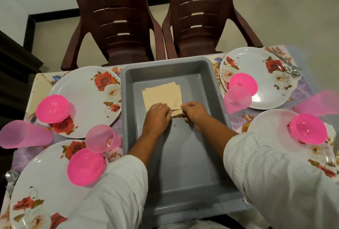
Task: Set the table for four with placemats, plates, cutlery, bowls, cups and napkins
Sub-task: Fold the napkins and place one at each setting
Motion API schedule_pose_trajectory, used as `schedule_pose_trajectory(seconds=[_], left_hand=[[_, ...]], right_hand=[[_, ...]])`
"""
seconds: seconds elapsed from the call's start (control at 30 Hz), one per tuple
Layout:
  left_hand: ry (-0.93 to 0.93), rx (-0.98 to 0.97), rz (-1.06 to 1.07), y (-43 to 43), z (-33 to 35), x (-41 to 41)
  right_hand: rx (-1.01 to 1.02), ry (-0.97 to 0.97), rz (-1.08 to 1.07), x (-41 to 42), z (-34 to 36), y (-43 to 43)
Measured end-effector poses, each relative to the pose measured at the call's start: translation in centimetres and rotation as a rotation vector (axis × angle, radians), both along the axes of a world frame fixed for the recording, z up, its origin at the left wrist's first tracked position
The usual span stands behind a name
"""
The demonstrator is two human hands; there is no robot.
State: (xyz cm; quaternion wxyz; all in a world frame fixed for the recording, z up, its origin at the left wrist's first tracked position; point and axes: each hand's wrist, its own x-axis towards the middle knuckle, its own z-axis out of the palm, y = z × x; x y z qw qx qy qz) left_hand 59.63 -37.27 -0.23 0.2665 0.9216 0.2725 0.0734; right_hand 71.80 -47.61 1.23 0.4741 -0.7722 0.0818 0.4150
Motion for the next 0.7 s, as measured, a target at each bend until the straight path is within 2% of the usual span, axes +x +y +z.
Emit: schedule_pose_trajectory(seconds=[0.1, 0.23, 0.3, 0.4, 0.5, 0.7], left_hand=[[-0.033, -0.061, 0.051, 0.1, -0.1, -0.2], [-0.11, -0.092, 0.125, -0.1, 0.6, -0.4], [-0.189, -0.069, 0.172, -0.7, 1.4, -0.8], [-0.291, 0.01, 0.19, -2.0, 2.4, -1.7], [-0.342, 0.111, 0.121, -4.0, 3.2, -3.6], [-0.366, 0.197, 0.028, -7.9, 3.8, -7.3]], right_hand=[[-0.047, -0.03, 0.035, -0.1, 0.4, -0.3], [-0.204, -0.254, 0.169, -0.2, 1.8, -1.3], [-0.184, -0.302, 0.152, -0.5, 2.5, -1.5], [0.09, 0.008, -0.025, -1.1, 3.5, -1.2], [0.333, 0.274, -0.063, -1.6, 4.7, -1.8], [0.306, 0.302, -0.068, -3.0, 5.7, -3.5]])
